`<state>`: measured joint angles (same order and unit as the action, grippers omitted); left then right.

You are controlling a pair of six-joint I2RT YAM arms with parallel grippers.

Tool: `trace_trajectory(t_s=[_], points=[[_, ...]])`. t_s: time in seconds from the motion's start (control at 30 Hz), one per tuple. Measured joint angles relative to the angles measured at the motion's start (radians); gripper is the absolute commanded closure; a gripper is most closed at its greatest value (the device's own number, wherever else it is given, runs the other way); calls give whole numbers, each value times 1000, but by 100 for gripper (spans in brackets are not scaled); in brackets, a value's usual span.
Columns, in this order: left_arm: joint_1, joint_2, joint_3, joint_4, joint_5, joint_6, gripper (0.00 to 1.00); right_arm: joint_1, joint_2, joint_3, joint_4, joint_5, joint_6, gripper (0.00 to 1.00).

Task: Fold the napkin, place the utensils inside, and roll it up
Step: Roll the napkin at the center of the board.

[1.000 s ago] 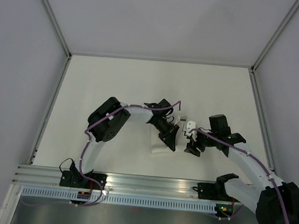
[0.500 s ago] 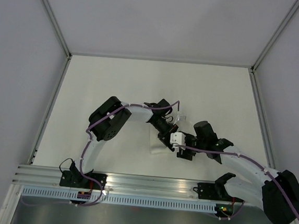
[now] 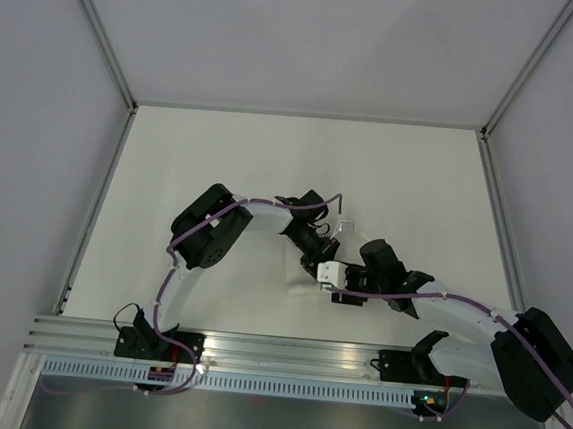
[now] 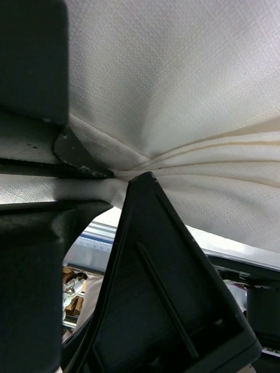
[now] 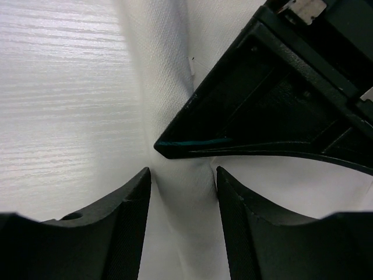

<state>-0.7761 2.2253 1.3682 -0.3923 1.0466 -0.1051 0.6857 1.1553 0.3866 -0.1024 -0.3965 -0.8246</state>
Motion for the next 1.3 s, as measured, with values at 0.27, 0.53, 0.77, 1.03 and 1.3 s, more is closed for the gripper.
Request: trace_trajectory(t_s=[0.27,0.53,0.77,1.03,1.3], points=[[1,0,0,-11,5,-1,90,0,24,0,33,10,-6,69],[3,-22,-21,10,-19,-47,63,0,31,9,19,0,-10,85],[10,-175,-156,127,-172,-145,56,-3,37,20,3,-16,-8,88],[69,-435,-384,364,-461,-271,55,-52,45,35,-42,-76,-6,90],[66,-718,-763,767,-763,-362,52,-125,111,100,-131,-165,-19,91]])
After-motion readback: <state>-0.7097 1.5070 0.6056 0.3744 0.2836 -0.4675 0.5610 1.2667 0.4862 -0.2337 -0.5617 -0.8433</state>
